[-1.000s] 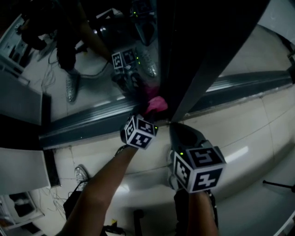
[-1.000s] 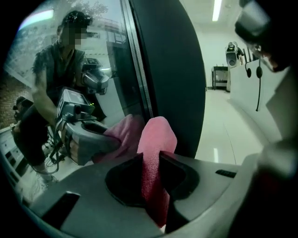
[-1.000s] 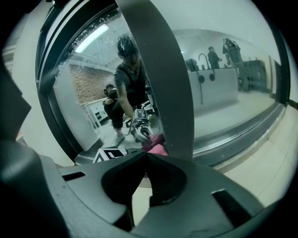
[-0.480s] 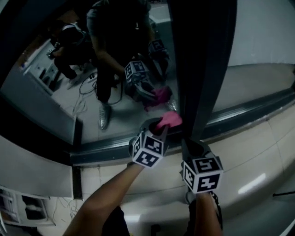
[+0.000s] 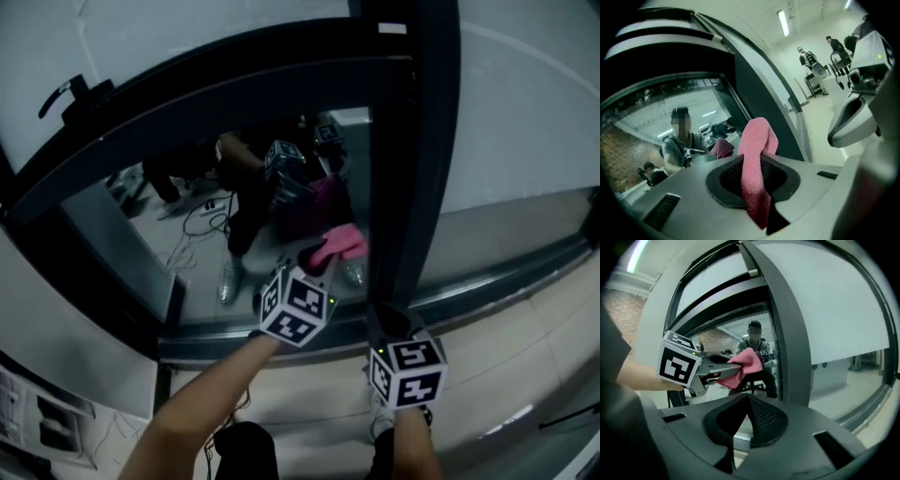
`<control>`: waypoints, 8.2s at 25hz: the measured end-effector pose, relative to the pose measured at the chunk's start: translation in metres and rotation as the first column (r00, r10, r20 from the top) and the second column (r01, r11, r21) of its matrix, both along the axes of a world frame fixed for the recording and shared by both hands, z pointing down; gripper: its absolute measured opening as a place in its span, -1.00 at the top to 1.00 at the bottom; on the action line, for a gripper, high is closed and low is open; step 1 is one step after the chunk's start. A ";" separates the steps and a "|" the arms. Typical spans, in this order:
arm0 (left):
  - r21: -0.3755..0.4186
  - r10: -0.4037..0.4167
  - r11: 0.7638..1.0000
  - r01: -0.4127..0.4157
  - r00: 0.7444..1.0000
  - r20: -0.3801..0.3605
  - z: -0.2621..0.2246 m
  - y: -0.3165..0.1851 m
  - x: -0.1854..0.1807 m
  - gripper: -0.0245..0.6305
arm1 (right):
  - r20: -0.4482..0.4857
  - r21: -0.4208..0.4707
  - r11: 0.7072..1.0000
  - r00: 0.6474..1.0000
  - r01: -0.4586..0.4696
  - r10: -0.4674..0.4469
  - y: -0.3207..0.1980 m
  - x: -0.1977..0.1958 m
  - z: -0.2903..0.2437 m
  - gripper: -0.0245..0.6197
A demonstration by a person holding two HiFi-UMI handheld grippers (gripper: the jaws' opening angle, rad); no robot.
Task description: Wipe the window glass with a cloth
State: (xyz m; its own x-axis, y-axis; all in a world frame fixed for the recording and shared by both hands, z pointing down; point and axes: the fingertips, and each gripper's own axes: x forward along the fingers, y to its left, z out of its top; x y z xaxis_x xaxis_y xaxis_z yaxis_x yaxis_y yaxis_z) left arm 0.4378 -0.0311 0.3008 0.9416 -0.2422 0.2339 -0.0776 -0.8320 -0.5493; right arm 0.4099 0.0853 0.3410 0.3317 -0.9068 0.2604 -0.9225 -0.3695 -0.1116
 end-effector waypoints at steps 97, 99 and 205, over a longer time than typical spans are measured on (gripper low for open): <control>-0.150 -0.093 0.982 0.118 0.983 0.160 0.224 -0.046 0.002 0.75 | 0.163 -0.155 0.987 0.986 0.051 -0.025 -0.021 0.012 0.150 0.93; -0.159 -0.095 0.980 0.123 0.980 0.173 0.236 -0.046 0.001 0.75 | 0.169 -0.162 0.985 0.985 0.064 -0.037 -0.024 0.012 0.155 0.93; 0.060 -0.191 0.975 0.216 0.940 -0.282 -0.214 -0.100 -0.079 0.75 | -0.138 -0.011 0.996 0.986 0.091 -0.092 -0.026 -0.079 -0.101 0.93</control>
State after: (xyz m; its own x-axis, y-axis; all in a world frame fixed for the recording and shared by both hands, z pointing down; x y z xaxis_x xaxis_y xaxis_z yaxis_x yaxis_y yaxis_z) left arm 0.3588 -0.1308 0.0873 0.8946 -0.4434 -0.0558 -0.3971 -0.7315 -0.5543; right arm 0.3307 0.0589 0.2400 0.2807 -0.9338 0.2219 -0.9588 -0.2833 0.0207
